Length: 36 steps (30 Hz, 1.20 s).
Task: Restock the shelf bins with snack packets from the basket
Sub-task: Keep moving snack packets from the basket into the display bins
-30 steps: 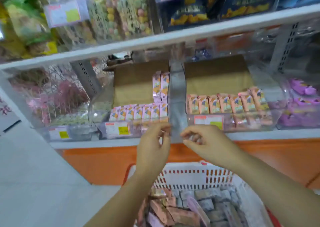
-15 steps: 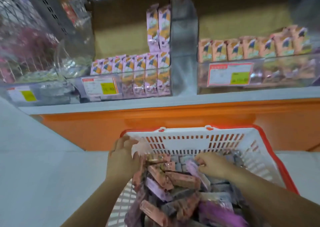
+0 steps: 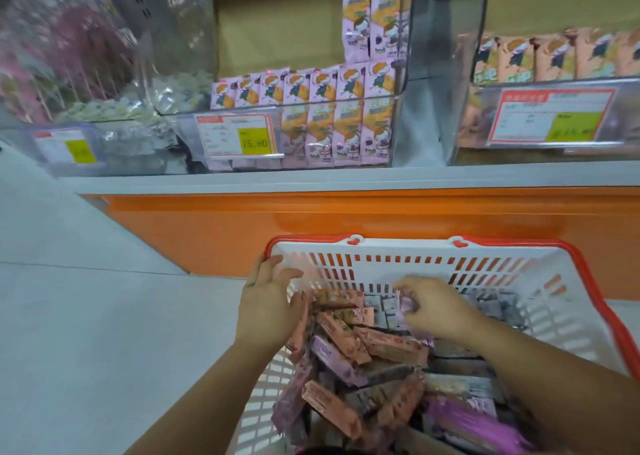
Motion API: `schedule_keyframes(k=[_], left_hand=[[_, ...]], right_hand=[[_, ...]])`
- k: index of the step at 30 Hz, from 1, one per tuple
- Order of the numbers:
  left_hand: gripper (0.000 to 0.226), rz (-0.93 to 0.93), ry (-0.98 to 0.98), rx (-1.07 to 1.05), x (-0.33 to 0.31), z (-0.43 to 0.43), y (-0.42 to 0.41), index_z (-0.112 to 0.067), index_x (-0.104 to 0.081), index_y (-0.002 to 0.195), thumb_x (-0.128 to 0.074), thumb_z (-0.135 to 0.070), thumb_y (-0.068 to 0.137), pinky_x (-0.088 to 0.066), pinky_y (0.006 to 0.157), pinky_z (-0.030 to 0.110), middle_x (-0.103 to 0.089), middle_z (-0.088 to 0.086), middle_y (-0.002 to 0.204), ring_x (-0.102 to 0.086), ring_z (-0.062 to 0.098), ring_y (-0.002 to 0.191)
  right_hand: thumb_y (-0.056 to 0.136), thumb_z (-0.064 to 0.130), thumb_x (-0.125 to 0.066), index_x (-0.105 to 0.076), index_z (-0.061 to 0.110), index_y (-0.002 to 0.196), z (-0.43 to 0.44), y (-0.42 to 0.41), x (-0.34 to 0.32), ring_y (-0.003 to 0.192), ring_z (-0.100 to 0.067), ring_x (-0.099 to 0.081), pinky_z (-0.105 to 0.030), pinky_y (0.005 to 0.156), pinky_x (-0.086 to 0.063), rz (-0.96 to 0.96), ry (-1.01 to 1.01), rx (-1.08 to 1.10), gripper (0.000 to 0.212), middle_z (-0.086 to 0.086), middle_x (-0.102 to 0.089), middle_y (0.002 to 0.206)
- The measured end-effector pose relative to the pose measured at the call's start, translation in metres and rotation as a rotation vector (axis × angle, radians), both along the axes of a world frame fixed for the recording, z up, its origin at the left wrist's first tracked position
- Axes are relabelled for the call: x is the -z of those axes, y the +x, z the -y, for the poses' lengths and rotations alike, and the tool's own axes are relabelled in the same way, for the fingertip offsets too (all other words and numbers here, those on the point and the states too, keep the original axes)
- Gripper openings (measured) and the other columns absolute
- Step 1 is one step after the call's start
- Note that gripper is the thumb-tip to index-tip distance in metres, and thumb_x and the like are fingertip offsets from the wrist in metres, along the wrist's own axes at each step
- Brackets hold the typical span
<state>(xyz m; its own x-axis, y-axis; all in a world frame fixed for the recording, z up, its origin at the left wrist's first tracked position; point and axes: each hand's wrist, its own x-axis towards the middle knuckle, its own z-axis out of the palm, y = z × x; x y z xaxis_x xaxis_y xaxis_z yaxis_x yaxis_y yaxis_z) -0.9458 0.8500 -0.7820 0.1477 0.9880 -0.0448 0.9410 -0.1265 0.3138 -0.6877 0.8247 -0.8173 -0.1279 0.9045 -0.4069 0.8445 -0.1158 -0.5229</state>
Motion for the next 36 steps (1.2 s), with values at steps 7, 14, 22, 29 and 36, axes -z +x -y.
schedule_keyframes(k=[7, 14, 22, 29, 36], left_hand=[[0.029, 0.339, -0.304, 0.073, -0.071, 0.021, 0.010, -0.027, -0.056, 0.124, -0.050, -0.020, 0.097, -0.036, 0.094, 0.017, -0.048, -0.008, 0.138, -0.049, 0.010, 0.122], [0.026, 0.624, -0.306, 0.230, -0.162, 0.059, 0.012, -0.036, -0.056, 0.116, -0.058, -0.024, 0.093, -0.046, 0.086, 0.013, -0.056, -0.023, 0.122, -0.054, -0.005, 0.110], [0.032, 1.150, -0.131, -0.036, -0.214, 0.085, 0.028, -0.027, -0.055, 0.121, -0.061, -0.019, 0.090, -0.055, 0.074, 0.027, -0.061, -0.006, 0.115, -0.068, 0.014, 0.095], [0.013, 1.694, -0.114, -0.191, -0.256, 0.084, 0.056, -0.014, -0.061, 0.103, -0.058, -0.021, 0.091, -0.055, 0.075, 0.033, -0.075, 0.000, 0.091, -0.072, 0.015, 0.083], [0.017, 1.674, -0.240, -0.157, -0.270, 0.042, 0.081, -0.015, -0.066, 0.099, -0.058, -0.028, 0.092, -0.053, 0.081, 0.031, -0.074, -0.001, 0.094, -0.070, 0.010, 0.080]], right_hand=[[0.078, 0.009, -0.072, -0.058, 0.027, 0.101, 0.009, -0.003, -0.122, 0.070, 0.011, -0.056, -0.008, 0.060, -0.041, -0.264, 0.084, -0.130, 0.032, 0.017, -0.058, 0.085], [0.080, -0.003, -0.070, -0.064, 0.023, 0.101, 0.045, 0.000, -0.235, 0.096, -0.010, -0.067, -0.020, 0.076, -0.054, -0.541, 0.185, -0.132, 0.034, 0.004, -0.068, 0.106], [0.076, -0.001, -0.073, -0.060, 0.028, 0.094, 0.056, -0.024, -0.302, 0.090, -0.013, -0.068, -0.026, 0.083, -0.055, -0.724, 0.479, 0.020, 0.037, 0.001, -0.068, 0.104], [0.074, 0.002, -0.071, -0.053, 0.030, 0.082, 0.050, -0.069, -0.331, 0.076, -0.011, -0.066, -0.031, 0.068, -0.055, -0.634, 0.854, 0.105, 0.035, 0.005, -0.068, 0.085], [0.077, 0.011, -0.076, -0.051, 0.034, 0.086, 0.030, -0.057, -0.310, 0.084, 0.000, -0.063, -0.022, 0.075, -0.052, -0.650, 0.858, 0.127, 0.035, 0.015, -0.065, 0.091]])
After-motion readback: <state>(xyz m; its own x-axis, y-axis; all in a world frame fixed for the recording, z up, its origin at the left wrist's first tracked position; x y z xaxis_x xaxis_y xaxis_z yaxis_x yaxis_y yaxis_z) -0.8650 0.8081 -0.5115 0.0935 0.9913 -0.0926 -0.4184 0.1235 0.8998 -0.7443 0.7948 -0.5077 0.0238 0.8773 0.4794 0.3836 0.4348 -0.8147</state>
